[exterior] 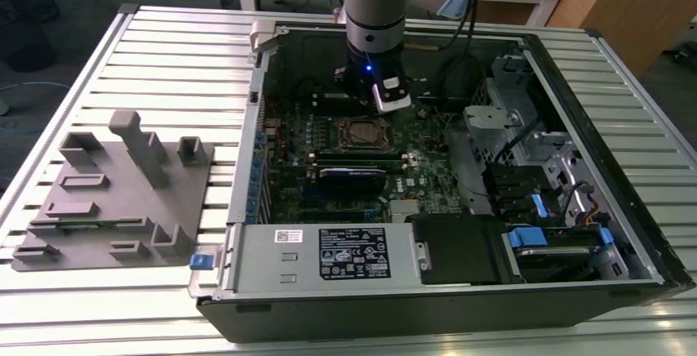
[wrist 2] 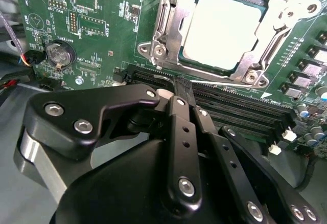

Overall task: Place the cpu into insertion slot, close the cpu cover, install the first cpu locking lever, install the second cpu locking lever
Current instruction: 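Install the first cpu locking lever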

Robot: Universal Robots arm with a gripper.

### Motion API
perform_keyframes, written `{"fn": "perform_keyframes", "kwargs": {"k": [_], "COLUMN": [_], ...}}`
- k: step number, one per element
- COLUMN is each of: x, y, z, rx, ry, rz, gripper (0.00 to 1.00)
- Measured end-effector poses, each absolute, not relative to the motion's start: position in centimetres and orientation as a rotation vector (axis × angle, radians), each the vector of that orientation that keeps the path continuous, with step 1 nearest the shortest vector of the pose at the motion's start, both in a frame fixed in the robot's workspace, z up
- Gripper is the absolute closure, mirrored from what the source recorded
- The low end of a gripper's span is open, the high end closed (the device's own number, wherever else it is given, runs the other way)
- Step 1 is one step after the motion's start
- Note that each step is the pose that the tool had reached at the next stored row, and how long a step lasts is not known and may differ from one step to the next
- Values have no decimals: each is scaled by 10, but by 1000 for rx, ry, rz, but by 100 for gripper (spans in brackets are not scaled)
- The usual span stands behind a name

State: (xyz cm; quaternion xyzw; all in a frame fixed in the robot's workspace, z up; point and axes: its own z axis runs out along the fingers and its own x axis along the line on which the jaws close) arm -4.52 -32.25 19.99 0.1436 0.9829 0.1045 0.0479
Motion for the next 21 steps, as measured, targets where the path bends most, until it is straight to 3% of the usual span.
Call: {"fn": "perform_keyframes", "kwargs": {"k": [21], "x": [-45], "y": [-319], "z": [199], "rx": [531], "ry": [2977], "rz": [304], "gripper": [90]}}
